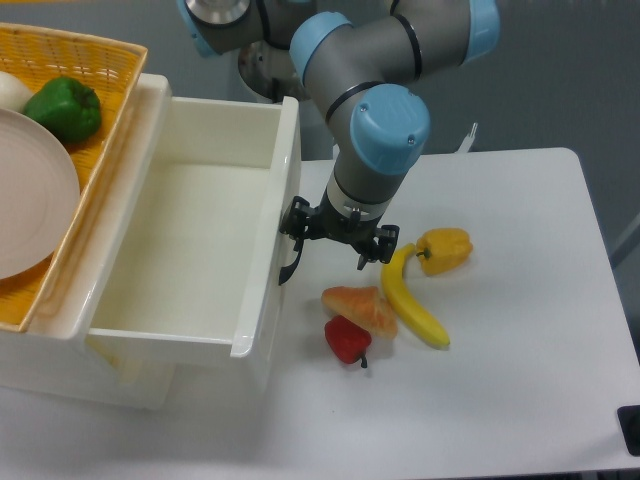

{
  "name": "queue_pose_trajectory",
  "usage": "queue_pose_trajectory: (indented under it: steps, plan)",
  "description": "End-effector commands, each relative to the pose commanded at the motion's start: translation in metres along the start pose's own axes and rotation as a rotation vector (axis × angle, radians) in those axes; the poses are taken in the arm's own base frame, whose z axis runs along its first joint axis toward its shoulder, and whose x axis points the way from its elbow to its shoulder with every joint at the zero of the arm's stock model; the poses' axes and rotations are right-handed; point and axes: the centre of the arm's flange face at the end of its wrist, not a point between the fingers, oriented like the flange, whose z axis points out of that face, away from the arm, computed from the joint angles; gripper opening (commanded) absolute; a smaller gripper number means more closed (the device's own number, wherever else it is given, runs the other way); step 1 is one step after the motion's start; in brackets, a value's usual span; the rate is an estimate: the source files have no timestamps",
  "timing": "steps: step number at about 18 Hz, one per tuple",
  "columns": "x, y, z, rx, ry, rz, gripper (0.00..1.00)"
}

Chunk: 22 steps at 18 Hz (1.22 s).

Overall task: Slide the top white drawer open
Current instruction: 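Continue pulling the upper drawer further out of the cabinet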

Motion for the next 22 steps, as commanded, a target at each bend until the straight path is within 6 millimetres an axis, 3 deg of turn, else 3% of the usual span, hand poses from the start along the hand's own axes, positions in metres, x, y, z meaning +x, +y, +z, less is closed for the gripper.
queue_pose_trajectory:
  steps: [19, 22]
  plan:
    - [-0.010, -0.004, 0.011, 0.050, 0.104, -0.032, 1.00]
    - [-0.015, -0.004, 0.005, 0.088, 0.135, -0.045, 1.00]
